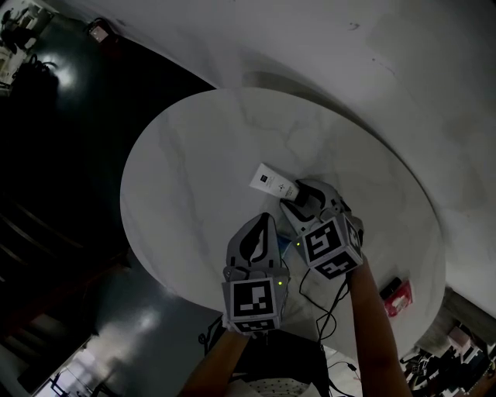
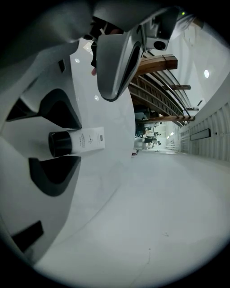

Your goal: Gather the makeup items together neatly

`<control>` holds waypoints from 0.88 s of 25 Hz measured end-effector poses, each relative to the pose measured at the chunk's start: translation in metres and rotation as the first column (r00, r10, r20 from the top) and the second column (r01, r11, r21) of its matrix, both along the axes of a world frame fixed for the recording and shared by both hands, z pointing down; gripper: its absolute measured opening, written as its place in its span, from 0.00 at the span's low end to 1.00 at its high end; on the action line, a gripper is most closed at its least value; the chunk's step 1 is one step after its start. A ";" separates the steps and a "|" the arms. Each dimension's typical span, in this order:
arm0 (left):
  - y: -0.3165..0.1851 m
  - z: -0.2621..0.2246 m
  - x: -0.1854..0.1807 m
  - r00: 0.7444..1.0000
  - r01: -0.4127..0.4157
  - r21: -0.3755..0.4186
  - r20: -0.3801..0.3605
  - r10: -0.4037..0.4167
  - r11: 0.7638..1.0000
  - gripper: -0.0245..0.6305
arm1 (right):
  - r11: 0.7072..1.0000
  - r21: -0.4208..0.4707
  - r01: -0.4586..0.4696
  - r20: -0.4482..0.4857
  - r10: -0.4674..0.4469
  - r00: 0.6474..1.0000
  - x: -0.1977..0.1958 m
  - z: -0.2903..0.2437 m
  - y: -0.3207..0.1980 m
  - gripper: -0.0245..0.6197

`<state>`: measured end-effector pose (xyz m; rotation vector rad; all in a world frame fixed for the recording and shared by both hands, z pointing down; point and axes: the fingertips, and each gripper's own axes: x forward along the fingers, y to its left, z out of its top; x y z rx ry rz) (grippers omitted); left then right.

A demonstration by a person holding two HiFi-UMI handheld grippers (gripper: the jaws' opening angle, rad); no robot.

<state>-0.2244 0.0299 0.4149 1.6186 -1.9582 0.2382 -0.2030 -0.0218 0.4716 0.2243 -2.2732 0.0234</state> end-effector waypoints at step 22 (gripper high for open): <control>0.000 0.003 -0.001 1.000 0.005 -0.012 0.002 -0.005 1.000 0.09 | 1.000 -0.016 -0.018 0.020 0.018 1.000 -0.005 0.002 -0.001 0.34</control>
